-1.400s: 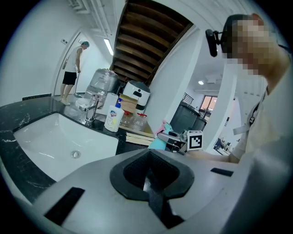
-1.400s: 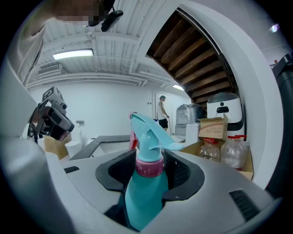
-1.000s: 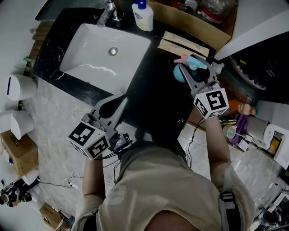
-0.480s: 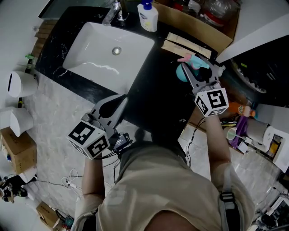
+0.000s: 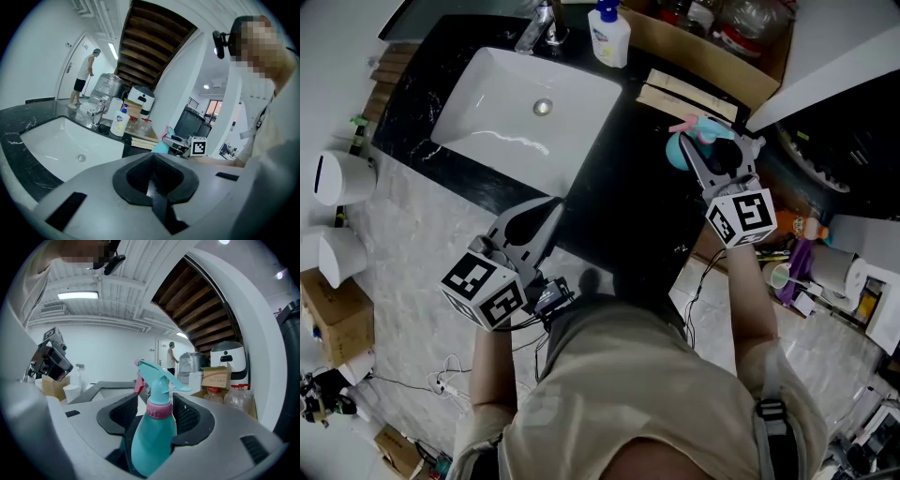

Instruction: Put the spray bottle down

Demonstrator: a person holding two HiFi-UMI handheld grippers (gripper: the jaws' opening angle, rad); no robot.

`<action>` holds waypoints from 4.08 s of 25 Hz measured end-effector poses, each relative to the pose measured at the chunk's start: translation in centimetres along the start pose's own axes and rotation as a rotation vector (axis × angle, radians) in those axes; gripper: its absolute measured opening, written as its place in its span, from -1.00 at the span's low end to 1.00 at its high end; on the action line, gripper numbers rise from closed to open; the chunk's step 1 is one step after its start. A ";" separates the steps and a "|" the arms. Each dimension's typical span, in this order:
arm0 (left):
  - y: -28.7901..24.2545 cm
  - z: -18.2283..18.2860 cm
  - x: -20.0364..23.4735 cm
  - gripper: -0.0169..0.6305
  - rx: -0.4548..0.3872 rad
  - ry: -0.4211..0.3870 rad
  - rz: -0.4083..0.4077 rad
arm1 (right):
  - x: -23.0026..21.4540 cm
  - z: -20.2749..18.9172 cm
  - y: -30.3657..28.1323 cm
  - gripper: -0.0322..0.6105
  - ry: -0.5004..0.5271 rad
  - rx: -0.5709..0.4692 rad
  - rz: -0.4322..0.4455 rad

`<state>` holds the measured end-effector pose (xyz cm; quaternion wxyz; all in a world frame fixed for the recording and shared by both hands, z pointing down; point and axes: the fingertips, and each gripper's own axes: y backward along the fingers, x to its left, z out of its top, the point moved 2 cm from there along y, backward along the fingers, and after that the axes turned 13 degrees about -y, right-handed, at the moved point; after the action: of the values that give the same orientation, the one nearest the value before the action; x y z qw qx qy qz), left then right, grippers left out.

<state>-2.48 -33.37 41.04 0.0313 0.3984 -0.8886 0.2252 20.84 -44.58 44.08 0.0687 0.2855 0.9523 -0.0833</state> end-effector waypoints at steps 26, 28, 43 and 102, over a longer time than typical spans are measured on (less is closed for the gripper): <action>1.4 -0.7 0.7 -0.91 0.007 -0.009 -0.021 | -0.8 0.2 0.6 -0.28 0.017 -0.008 -0.105; 1.5 -0.8 0.8 -0.91 0.004 -0.010 -0.021 | -0.8 0.6 0.8 -0.28 0.010 -0.026 -0.125; 3.5 -0.6 1.3 -0.91 -0.030 -0.014 -0.012 | -0.1 0.2 3.8 -0.26 -0.087 0.007 -0.191; 17.8 -4.4 -5.3 -0.91 -0.208 -0.094 -0.149 | 29.7 0.4 11.5 -0.79 -0.011 0.071 0.214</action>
<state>-12.27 -17.51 37.11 0.0474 0.4679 -0.8757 0.1099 2.63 -19.39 37.06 0.0723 0.3874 0.9124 -0.1109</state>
